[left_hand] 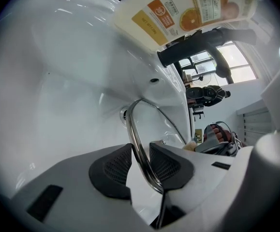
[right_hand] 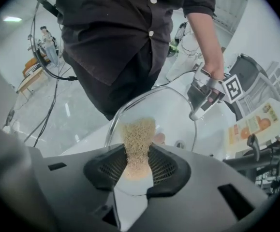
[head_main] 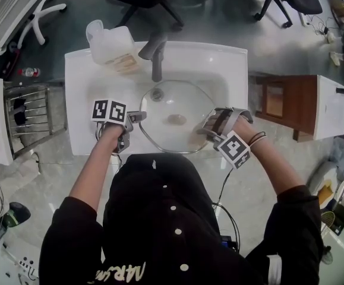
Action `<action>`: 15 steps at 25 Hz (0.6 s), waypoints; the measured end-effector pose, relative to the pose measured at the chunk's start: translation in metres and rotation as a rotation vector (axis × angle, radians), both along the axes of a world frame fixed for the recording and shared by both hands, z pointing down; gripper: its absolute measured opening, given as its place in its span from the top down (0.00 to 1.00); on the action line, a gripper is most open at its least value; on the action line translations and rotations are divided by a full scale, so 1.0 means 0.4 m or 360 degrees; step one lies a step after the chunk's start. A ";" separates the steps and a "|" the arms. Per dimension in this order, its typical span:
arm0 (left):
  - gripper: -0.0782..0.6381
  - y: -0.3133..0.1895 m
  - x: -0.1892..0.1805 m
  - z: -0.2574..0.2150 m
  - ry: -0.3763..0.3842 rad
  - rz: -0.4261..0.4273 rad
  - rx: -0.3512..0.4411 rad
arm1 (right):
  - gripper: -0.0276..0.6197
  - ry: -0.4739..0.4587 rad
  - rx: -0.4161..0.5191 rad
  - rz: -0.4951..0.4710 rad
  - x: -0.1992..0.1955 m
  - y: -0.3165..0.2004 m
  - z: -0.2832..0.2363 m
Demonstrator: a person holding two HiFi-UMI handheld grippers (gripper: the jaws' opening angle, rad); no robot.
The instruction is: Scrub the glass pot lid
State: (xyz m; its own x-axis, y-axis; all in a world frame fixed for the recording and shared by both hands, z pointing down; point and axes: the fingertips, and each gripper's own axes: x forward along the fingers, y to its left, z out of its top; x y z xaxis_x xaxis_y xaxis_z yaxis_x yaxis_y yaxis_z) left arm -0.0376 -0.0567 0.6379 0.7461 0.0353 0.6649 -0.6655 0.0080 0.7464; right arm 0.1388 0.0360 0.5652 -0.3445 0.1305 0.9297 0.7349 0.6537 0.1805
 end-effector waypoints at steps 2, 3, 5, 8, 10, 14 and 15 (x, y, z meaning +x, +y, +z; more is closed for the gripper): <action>0.70 0.003 -0.007 0.001 -0.0043 0.0037 0.0020 | 0.74 -0.0049 0.0054 0.0113 -0.011 -0.016 -0.008; 0.70 0.002 -0.013 0.001 -0.0061 0.0047 0.0034 | 0.74 -0.0070 0.0085 0.0160 -0.017 -0.023 -0.012; 0.72 -0.002 -0.028 -0.006 -0.0088 0.0054 0.0063 | 0.74 -0.0115 0.0142 0.0257 -0.033 -0.037 -0.025; 0.81 -0.007 -0.049 -0.026 -0.0084 0.0038 0.0102 | 0.73 -0.0218 0.0163 0.0525 -0.059 -0.068 -0.058; 0.82 -0.021 -0.067 -0.042 -0.0112 0.0013 0.0167 | 0.73 -0.0330 0.0199 0.0806 -0.065 -0.115 -0.092; 0.85 -0.057 -0.092 -0.120 -0.0147 -0.0015 0.0436 | 0.73 -0.0645 0.0257 0.1490 -0.042 -0.225 -0.199; 0.85 -0.065 -0.094 -0.150 -0.0155 -0.0010 0.0530 | 0.73 -0.0720 0.0256 0.1639 -0.030 -0.242 -0.227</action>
State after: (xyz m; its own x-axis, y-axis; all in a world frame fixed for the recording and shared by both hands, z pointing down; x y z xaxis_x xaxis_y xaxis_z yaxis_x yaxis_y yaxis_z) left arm -0.0752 -0.0826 0.5780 0.6782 -0.2000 0.7071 -0.7343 -0.2214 0.6417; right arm 0.1266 -0.0608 0.4743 -0.5270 -0.5189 0.6730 -0.2928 0.8543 0.4294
